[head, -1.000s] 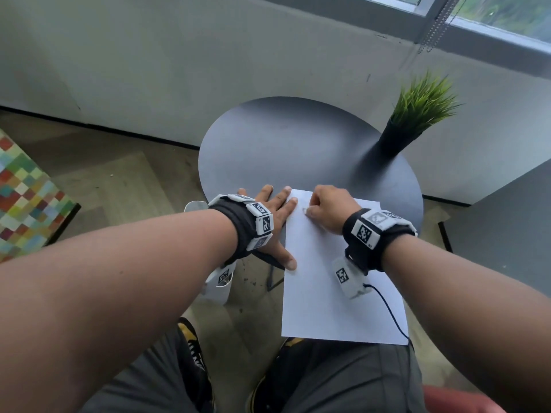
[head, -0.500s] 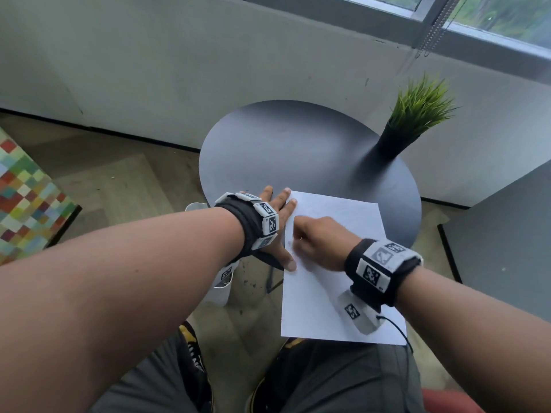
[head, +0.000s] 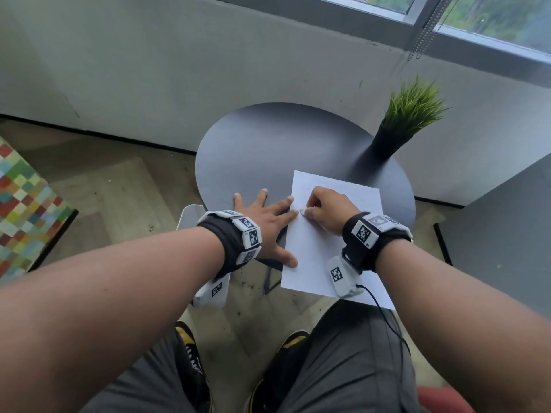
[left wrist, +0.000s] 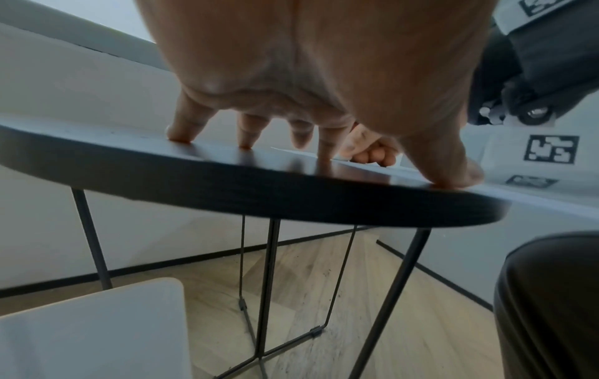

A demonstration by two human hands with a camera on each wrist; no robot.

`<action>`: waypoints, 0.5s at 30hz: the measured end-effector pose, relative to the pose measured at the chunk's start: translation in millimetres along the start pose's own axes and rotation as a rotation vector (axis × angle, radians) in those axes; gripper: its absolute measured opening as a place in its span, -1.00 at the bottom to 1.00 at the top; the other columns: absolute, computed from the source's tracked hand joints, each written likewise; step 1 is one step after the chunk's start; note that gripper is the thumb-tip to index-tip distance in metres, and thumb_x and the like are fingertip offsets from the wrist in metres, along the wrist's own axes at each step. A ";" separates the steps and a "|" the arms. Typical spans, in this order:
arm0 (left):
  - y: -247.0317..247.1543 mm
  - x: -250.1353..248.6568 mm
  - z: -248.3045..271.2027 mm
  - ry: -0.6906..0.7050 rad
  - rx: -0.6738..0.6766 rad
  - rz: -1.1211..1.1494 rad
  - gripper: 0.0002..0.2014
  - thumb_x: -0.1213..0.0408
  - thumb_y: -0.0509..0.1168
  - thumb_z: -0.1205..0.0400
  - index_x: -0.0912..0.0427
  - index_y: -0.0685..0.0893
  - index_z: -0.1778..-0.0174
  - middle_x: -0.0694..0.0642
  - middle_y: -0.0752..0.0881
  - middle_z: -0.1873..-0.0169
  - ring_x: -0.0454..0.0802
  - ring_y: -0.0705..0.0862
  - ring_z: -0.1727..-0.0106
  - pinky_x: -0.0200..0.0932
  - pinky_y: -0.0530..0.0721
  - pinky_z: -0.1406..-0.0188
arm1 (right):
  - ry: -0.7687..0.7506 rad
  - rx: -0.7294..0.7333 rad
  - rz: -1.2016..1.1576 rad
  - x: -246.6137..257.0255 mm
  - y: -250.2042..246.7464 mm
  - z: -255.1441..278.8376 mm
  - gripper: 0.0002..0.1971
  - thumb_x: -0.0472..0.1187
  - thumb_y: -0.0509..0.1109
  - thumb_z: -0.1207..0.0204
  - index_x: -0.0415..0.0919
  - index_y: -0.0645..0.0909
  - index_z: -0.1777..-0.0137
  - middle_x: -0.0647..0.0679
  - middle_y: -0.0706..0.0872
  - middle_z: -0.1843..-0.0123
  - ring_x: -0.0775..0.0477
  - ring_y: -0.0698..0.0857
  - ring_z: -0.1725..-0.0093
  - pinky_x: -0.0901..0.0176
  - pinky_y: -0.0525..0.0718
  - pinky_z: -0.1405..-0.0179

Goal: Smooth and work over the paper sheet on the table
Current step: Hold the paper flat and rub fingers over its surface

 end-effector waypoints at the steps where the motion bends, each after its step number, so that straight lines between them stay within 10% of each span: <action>1: 0.1 -0.3 0.5 0.000 0.005 -0.008 0.15 -0.69 0.17 -0.32 -0.25 -0.06 -0.76 -0.28 -0.22 -0.75 0.27 -0.19 -0.76 0.76 -0.01 -0.47 | -0.014 0.010 0.011 1.1 -1.6 1.4 -0.86 -0.06 0.42 -0.53 -0.10 0.60 0.03 -0.02 0.72 0.07 -0.10 0.64 0.05 0.12 0.52 0.12; 9: -8.3 0.6 -4.2 0.026 0.081 -0.015 0.24 -0.65 0.31 -0.26 -0.20 -0.08 -0.76 -0.33 -0.25 -0.74 0.36 -0.17 -0.75 0.83 0.09 -0.37 | -0.469 0.283 0.224 26.4 17.3 63.7 -0.94 -0.16 0.34 -0.56 -0.12 0.58 0.03 0.02 0.65 0.19 -0.03 0.52 0.22 0.15 0.45 0.20; 15: -7.4 0.5 -5.6 0.017 0.095 -0.025 0.24 -0.66 0.31 -0.24 -0.21 -0.07 -0.75 -0.34 -0.24 -0.74 0.35 -0.16 -0.75 0.81 0.15 -0.38 | -0.242 0.047 0.216 6.9 4.1 47.1 -0.89 -0.07 0.29 -0.60 -0.06 0.44 0.07 -0.11 0.68 0.13 -0.22 0.60 0.13 0.03 0.54 0.18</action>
Point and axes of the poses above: each hand's wrist, its own z-axis away from the middle knuckle, its own y-axis out of the palm, x = y × z, the point moved 3 cm from there along -z, towards the middle knuckle
